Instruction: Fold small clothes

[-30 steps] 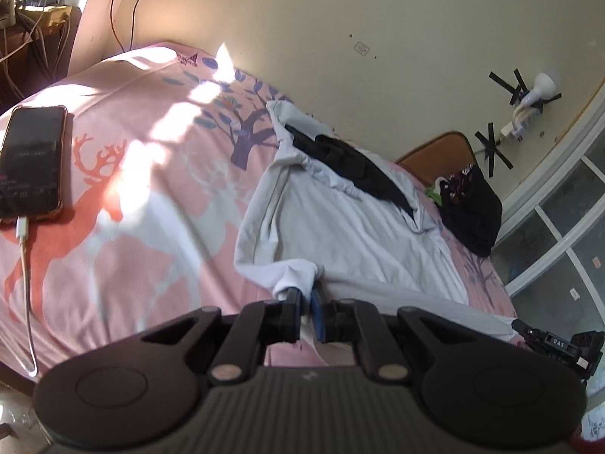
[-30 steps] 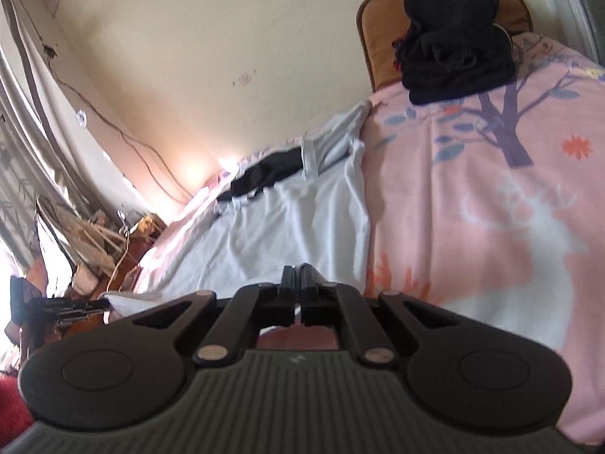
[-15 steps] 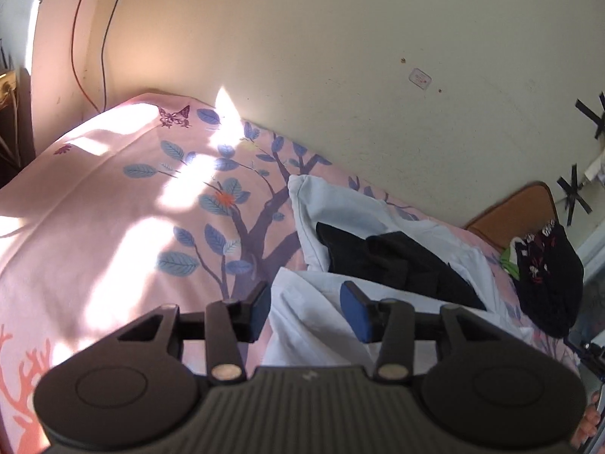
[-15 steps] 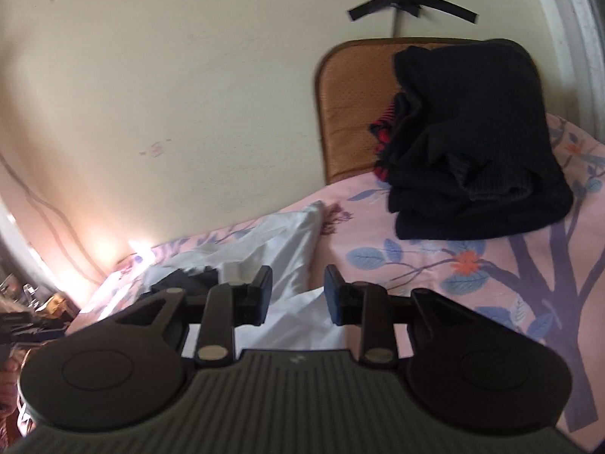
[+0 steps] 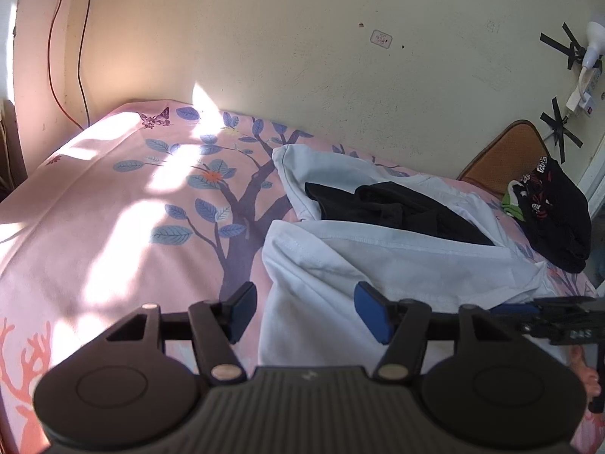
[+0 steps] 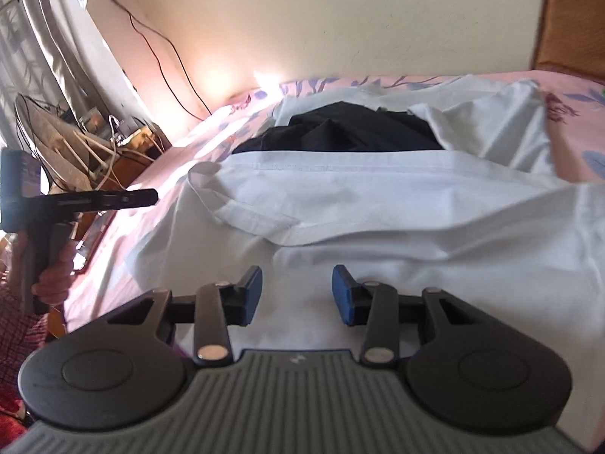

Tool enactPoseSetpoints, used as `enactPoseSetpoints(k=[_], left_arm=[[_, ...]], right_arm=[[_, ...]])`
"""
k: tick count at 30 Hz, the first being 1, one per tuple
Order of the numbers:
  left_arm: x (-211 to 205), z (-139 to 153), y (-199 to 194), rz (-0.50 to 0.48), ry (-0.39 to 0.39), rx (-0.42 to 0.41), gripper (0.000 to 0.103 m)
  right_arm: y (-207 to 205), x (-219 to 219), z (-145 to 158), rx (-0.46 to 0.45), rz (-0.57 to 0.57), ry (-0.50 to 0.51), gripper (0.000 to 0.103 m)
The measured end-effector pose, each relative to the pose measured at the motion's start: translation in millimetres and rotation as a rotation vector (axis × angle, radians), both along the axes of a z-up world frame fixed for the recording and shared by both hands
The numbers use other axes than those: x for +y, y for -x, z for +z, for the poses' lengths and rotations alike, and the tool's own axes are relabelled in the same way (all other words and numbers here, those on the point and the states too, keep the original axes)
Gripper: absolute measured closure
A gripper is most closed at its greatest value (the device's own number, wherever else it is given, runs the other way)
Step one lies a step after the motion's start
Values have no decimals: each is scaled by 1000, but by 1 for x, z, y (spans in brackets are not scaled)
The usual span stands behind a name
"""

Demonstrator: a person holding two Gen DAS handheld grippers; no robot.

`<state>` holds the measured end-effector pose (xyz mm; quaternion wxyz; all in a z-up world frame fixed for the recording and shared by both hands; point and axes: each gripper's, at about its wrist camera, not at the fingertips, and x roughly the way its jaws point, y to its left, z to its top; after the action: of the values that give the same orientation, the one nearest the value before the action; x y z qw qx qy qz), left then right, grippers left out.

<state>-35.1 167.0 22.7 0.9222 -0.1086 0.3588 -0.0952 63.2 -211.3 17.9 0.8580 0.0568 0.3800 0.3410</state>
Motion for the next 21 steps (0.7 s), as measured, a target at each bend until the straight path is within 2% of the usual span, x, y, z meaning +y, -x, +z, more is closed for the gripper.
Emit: enactPoseSetpoints(k=[1, 3, 4, 5, 6, 7, 8, 10, 11, 13, 16, 18, 19, 21], left_arm=[[1, 0, 1, 4, 1, -1, 45], [2, 1, 4, 14, -2, -1, 45], [4, 2, 6, 20, -1, -2, 45], [7, 2, 9, 21, 6, -5, 45], [9, 3, 12, 18, 14, -7, 44], [12, 2, 13, 14, 23, -8, 43], [13, 1, 15, 13, 28, -6, 43], [14, -5, 12, 10, 29, 5, 41], [13, -8, 8, 5, 22, 15, 40], [9, -14, -4, 16, 7, 42, 41], [7, -14, -13, 26, 28, 45, 41], [5, -9, -10, 21, 38, 19, 41], [4, -6, -5, 16, 36, 1, 41], [5, -2, 4, 15, 23, -19, 40]], right_arm=[[-13, 9, -4, -15, -5, 8, 60], [-39, 20, -5, -104, -68, 35, 61], [-52, 17, -1, -174, -157, 47, 61], [-60, 8, 4, -199, -228, 16, 58], [-64, -6, 9, -184, -277, -74, 57], [-63, -20, 13, -163, -297, -172, 57], [-58, -31, 16, -160, -297, -223, 58], [-39, -45, 23, -202, -291, -201, 57], [-29, -50, 23, -215, -277, -197, 57], [-16, -52, 21, -175, -226, -213, 57], [-11, -17, 16, -84, -90, -187, 57], [-9, 17, 15, -68, 14, -134, 58], [-7, 34, 16, -95, 45, -86, 58], [2, 68, 19, -258, 109, 96, 57]])
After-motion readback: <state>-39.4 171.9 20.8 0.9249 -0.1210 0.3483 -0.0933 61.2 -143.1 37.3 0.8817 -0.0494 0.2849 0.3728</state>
